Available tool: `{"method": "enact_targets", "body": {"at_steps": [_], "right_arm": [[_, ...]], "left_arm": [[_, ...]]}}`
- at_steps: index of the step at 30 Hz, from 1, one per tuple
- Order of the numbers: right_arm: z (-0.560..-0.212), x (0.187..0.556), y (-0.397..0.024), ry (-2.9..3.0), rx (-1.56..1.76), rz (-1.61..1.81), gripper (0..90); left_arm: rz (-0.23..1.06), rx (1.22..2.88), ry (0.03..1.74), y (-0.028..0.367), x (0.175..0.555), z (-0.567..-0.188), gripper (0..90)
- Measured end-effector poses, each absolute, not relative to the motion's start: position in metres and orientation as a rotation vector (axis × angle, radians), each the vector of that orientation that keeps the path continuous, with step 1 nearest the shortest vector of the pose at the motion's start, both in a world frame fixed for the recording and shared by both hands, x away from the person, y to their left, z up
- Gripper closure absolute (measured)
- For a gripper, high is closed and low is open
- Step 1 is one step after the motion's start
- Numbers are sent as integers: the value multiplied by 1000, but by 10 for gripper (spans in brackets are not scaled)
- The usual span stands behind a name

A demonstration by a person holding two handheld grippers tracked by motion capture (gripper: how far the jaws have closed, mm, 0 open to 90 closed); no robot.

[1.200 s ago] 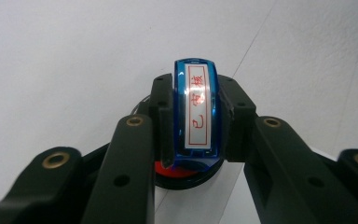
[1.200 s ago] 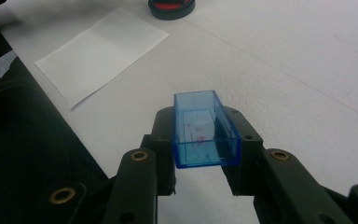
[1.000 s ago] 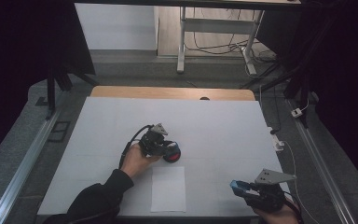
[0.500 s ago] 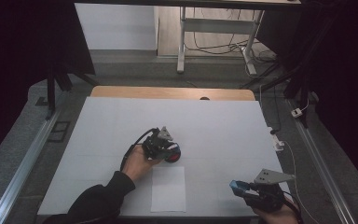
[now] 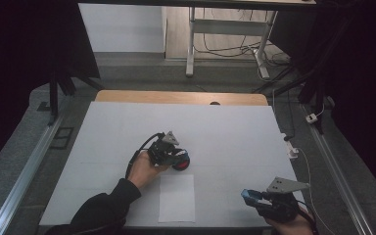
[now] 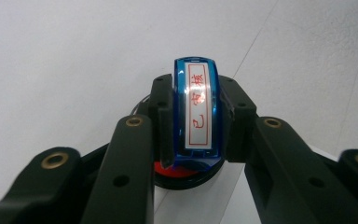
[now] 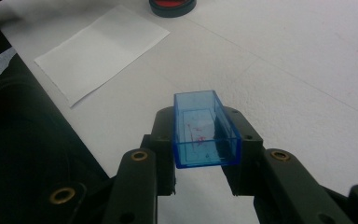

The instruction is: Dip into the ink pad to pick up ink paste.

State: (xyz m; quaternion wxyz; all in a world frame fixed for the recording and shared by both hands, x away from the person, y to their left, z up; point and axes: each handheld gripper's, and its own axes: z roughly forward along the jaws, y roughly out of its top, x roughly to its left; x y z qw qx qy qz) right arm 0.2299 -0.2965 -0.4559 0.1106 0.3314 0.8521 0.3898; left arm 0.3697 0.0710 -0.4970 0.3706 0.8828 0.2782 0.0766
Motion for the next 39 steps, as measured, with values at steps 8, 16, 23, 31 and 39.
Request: {"method": "enact_targets", "body": {"at_steps": [8, 16, 23, 31, 39], "right_arm": [[-456, 230, -297, 2502, 982, 1151, 682], [-456, 230, -297, 2502, 981, 1147, 682], [-456, 230, -297, 2500, 984, 1151, 683], [-456, 230, -297, 2505, 980, 1144, 682], [-456, 229, -297, 2501, 980, 1153, 682]], "left_arm": [[185, 2252, 714, 72, 372, -497, 702], [210, 2218, 690, 71, 368, -486, 702], [199, 2188, 674, 74, 362, -474, 701], [176, 2164, 660, 81, 354, -463, 701], [158, 2144, 628, 86, 342, -451, 701]]}}
